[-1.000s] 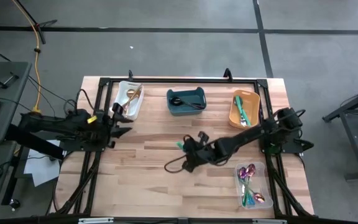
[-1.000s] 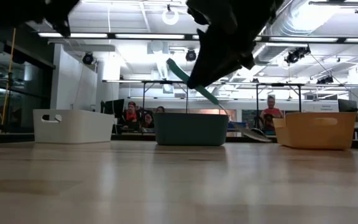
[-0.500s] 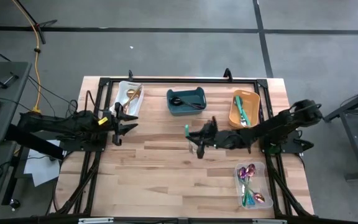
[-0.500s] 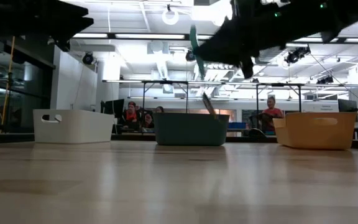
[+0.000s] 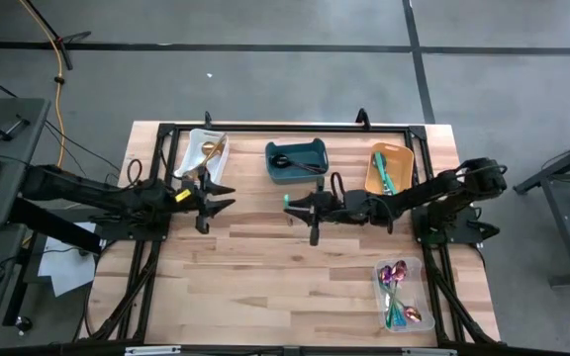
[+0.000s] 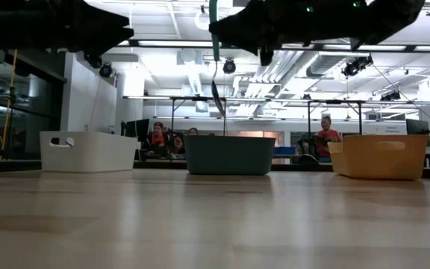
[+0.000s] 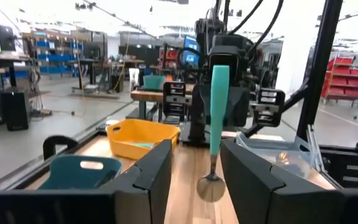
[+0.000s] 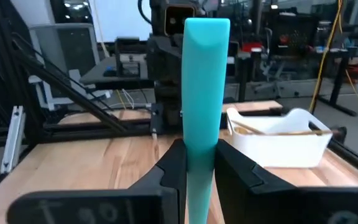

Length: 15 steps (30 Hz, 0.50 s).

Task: Sort silverware by color (type)
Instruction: Put the light green spoon into the orange bin

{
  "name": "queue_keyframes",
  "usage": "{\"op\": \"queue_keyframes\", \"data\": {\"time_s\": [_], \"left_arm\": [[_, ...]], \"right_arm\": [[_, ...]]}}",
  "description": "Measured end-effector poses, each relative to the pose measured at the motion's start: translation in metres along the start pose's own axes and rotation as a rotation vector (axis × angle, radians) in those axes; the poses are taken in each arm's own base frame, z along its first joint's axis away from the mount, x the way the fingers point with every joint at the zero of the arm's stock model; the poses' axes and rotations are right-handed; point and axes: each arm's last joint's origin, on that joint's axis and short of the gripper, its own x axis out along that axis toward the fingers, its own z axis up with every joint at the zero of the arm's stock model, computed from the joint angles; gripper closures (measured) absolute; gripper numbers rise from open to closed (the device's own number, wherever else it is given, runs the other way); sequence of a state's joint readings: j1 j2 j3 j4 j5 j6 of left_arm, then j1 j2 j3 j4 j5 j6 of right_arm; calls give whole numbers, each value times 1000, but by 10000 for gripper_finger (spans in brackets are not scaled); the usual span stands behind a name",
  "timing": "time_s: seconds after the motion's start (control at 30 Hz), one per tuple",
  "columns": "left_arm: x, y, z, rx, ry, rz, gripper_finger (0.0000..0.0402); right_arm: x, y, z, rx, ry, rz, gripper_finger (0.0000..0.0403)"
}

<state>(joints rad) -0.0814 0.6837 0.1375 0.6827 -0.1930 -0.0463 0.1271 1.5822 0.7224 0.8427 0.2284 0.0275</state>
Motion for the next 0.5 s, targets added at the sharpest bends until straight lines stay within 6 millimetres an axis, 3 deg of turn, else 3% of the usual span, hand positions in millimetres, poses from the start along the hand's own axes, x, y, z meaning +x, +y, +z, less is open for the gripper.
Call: {"op": "queue_keyframes", "data": {"time_s": [0.5], "left_arm": [[7, -1, -2, -37, -18, -1, 273]], "right_arm": [[3, -1, 4, 1, -1, 39, 354]]}}
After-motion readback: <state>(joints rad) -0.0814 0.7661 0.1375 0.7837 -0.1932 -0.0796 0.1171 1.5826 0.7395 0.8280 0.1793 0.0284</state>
